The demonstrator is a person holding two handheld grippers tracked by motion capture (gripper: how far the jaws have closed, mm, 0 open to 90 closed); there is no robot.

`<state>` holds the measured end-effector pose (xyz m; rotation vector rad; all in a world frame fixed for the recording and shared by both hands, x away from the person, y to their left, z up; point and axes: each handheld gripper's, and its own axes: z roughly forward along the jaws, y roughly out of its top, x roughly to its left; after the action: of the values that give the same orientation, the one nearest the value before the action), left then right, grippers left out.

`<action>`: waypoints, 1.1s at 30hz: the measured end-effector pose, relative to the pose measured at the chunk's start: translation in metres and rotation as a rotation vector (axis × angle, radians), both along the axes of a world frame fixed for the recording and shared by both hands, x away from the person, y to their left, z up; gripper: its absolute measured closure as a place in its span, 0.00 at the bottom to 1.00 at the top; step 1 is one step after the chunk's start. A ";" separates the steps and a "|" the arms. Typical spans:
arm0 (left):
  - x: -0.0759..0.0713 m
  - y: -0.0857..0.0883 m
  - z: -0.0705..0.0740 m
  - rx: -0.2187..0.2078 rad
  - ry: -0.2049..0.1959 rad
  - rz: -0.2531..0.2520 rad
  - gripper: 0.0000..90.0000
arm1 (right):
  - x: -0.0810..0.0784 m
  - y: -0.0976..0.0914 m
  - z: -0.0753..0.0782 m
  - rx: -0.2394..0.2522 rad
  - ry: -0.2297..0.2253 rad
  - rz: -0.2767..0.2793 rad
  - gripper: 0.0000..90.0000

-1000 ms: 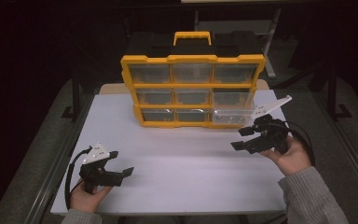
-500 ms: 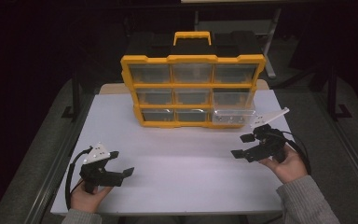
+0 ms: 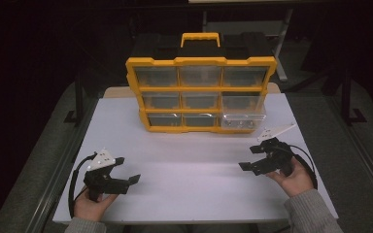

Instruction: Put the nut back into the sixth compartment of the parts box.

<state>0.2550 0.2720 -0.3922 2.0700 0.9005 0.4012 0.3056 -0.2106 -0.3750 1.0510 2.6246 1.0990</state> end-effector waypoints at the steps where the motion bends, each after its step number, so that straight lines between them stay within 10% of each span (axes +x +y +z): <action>1: 0.000 0.000 0.000 0.000 -0.001 0.000 0.17 | 0.000 0.000 -0.001 -0.002 -0.003 -0.002 0.22; 33: 0.000 -0.002 -0.001 -0.013 0.007 -0.015 0.16 | -0.016 -0.017 -0.037 0.061 -0.026 -0.089 0.19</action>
<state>0.2553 0.2702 -0.3933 2.0658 0.8893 0.3798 0.2895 -0.2276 -0.4125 1.1450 2.5136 1.1712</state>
